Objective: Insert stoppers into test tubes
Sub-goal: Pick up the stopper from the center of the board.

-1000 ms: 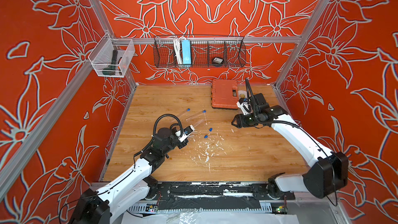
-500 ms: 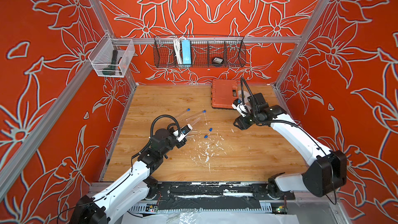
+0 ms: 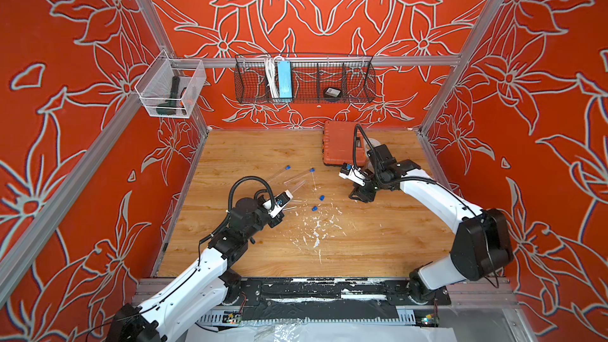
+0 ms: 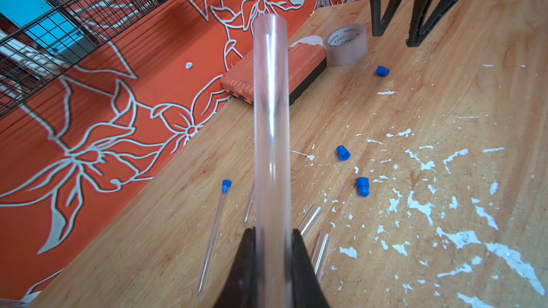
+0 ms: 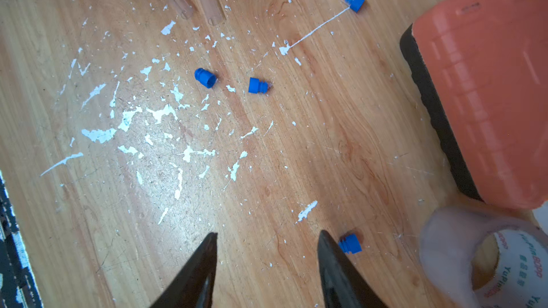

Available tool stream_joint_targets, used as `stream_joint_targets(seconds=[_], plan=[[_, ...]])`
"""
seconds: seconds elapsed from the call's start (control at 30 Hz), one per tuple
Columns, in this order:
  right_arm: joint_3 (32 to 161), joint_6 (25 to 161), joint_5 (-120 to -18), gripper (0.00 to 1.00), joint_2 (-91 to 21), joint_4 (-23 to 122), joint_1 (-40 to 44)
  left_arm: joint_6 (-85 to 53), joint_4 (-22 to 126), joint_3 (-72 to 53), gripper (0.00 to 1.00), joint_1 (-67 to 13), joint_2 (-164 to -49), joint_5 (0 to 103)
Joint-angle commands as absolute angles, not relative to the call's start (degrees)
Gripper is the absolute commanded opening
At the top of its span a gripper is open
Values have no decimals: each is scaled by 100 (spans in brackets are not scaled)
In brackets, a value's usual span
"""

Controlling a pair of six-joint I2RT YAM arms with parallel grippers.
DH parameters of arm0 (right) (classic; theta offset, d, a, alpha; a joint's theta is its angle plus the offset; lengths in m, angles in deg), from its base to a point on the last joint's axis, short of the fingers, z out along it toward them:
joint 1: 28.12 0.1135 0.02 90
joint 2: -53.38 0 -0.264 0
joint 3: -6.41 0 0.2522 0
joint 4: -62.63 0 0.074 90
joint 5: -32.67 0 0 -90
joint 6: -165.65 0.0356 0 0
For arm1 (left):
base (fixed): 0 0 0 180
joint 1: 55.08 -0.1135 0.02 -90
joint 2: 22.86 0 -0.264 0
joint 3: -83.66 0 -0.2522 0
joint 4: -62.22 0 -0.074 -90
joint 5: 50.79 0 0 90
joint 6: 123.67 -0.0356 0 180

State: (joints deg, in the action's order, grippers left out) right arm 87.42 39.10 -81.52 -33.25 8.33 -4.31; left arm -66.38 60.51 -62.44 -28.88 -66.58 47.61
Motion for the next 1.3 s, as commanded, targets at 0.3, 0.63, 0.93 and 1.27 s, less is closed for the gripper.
stream_joint_targets(seconds=[0.3, 0.63, 0.93, 1.27], plan=[[9235, 3153, -8293, 54, -3704, 677, -256, -6584, 6050, -6276, 0, -2918, -6611, 4705], [9207, 3110, -8309, 54, -3689, 642, -213, -6585, 6113, -6296, 0, -2920, -6654, 4703], [9302, 3104, -8461, 54, -3726, 686, -157, -6541, 6085, -6402, 0, -2917, -6528, 4633], [9207, 2635, -8746, 54, -3811, 615, -22, -6628, 5875, -6430, 0, -2915, -6474, 4494]])
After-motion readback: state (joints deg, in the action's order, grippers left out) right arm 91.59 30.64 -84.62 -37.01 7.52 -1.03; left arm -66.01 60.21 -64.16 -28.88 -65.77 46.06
